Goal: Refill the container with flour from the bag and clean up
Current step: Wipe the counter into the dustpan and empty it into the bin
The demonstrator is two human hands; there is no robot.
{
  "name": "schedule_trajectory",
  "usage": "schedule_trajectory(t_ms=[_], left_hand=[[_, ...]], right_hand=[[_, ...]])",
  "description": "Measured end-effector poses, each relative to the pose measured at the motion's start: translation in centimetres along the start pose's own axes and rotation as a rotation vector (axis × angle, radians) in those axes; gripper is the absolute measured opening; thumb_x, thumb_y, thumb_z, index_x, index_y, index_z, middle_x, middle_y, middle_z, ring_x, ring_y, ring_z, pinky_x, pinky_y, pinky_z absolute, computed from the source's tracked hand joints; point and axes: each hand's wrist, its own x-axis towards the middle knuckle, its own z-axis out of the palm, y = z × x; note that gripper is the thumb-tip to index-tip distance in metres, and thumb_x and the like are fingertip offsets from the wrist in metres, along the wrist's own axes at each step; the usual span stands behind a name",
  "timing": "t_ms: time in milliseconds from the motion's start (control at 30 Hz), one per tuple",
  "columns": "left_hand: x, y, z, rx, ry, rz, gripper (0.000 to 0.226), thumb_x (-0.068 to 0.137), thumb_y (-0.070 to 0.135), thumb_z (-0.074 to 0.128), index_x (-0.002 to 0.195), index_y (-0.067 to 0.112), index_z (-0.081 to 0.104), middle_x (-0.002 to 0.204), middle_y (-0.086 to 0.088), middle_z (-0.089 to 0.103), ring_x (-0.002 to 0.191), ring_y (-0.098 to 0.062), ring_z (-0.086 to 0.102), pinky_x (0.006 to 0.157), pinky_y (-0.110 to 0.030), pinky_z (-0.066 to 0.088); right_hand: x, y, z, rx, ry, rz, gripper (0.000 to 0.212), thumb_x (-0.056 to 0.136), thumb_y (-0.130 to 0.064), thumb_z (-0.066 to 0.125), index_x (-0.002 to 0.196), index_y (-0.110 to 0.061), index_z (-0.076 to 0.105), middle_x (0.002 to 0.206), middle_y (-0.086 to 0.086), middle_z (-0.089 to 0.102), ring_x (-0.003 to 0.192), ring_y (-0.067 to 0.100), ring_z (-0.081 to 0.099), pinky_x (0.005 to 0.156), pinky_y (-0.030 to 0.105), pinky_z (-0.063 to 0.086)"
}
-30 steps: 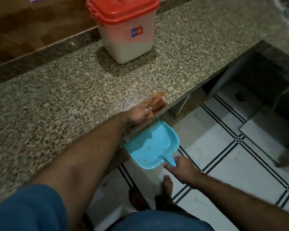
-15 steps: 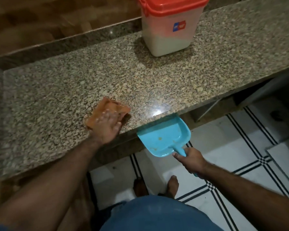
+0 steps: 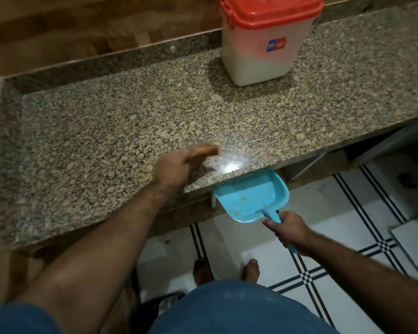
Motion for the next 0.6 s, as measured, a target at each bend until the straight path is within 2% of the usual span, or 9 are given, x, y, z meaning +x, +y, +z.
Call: schedule_trajectory(t_ms=[67, 133, 200, 267, 333, 400, 467, 533, 600], left_hand=[[-0.4, -2.6, -1.7, 0.063, 0.100, -0.129, 0.032, 0.108, 0.040, 0.059, 0.135, 0.056, 0.063, 0.115, 0.014, 0.071, 0.080, -0.005, 0.064, 0.058, -0.023, 0.053], [-1.5, -4.4, -1.2, 0.116, 0.116, -0.193, 0.035, 0.108, 0.027, 0.058, 0.130, 0.053, 0.067, 0.115, 0.015, 0.063, 0.085, -0.008, 0.060, 0.060, -0.019, 0.042], [-3.0, -4.7, 0.7, 0.106, 0.127, -0.179, 0.049, 0.105, 0.009, 0.059, 0.132, 0.049, 0.066, 0.121, 0.012, 0.064, 0.100, -0.014, 0.062, 0.066, -0.015, 0.046], [-3.1, -3.7, 2.9, 0.098, 0.086, -0.008, 0.068, 0.095, -0.004, 0.061, 0.139, 0.048, 0.067, 0.134, 0.010, 0.067, 0.112, -0.012, 0.061, 0.087, -0.024, 0.057], [-1.2, -0.9, 6.0, 0.115, 0.090, 0.284, 0.076, 0.086, -0.009, 0.060, 0.137, 0.047, 0.068, 0.137, 0.016, 0.065, 0.120, -0.008, 0.062, 0.101, -0.028, 0.053], [0.1, 4.9, 8.6, -0.153, 0.047, 0.285, 0.072, 0.088, -0.017, 0.058, 0.131, 0.037, 0.076, 0.137, 0.015, 0.069, 0.122, -0.010, 0.067, 0.103, -0.031, 0.056], [2.0, 9.7, 10.7, -0.371, -0.065, 0.177, 0.061, 0.093, -0.019, 0.053, 0.130, 0.023, 0.079, 0.126, 0.015, 0.073, 0.117, -0.011, 0.070, 0.100, -0.018, 0.057], [4.1, 12.4, 10.6, -0.356, -0.128, 0.080, 0.049, 0.098, -0.007, 0.056, 0.126, 0.028, 0.077, 0.106, 0.022, 0.070, 0.101, -0.004, 0.068, 0.085, -0.008, 0.055], [6.1, 13.2, 9.8, -0.303, -0.081, 0.082, 0.047, 0.097, 0.001, 0.060, 0.128, 0.033, 0.075, 0.107, 0.018, 0.068, 0.097, -0.004, 0.064, 0.083, -0.009, 0.052]], right_hand=[[0.0, -0.2, -0.2, 0.005, -0.012, 0.009, 0.037, 0.100, -0.039, 0.075, 0.095, -0.003, 0.068, 0.065, 0.007, 0.058, 0.048, 0.016, 0.050, 0.042, 0.026, 0.044], [-0.1, -0.3, -0.3, 0.008, -0.025, 0.014, 0.037, 0.100, -0.039, 0.074, 0.095, -0.004, 0.067, 0.064, 0.006, 0.057, 0.048, 0.014, 0.050, 0.041, 0.025, 0.044], [-0.3, -0.2, -0.6, 0.021, -0.034, 0.009, 0.037, 0.100, -0.038, 0.074, 0.096, -0.002, 0.067, 0.063, 0.005, 0.056, 0.046, 0.013, 0.049, 0.041, 0.025, 0.043], [-0.4, 0.0, -1.1, 0.018, -0.027, 0.008, 0.037, 0.100, -0.037, 0.074, 0.098, -0.001, 0.068, 0.065, 0.006, 0.057, 0.048, 0.014, 0.050, 0.042, 0.025, 0.044], [-0.3, 0.4, -1.9, 0.014, -0.011, 0.018, 0.037, 0.100, -0.037, 0.075, 0.099, -0.001, 0.069, 0.067, 0.008, 0.059, 0.049, 0.014, 0.051, 0.042, 0.025, 0.044], [-0.2, 0.8, -2.8, 0.017, -0.011, 0.031, 0.037, 0.099, -0.038, 0.075, 0.098, -0.001, 0.068, 0.067, 0.006, 0.059, 0.047, 0.012, 0.051, 0.041, 0.025, 0.043], [-0.1, 1.0, -4.2, 0.030, -0.016, 0.040, 0.035, 0.099, -0.037, 0.075, 0.096, -0.003, 0.069, 0.064, 0.004, 0.058, 0.045, 0.011, 0.049, 0.041, 0.025, 0.043], [0.3, 1.5, -6.1, 0.042, -0.018, 0.039, 0.035, 0.099, -0.036, 0.075, 0.097, -0.001, 0.070, 0.063, 0.003, 0.057, 0.043, 0.010, 0.049, 0.041, 0.025, 0.042], [1.1, 2.1, -8.5, 0.045, -0.024, 0.029, 0.039, 0.099, -0.036, 0.076, 0.100, 0.003, 0.070, 0.062, 0.004, 0.057, 0.042, 0.009, 0.049, 0.041, 0.025, 0.042]])
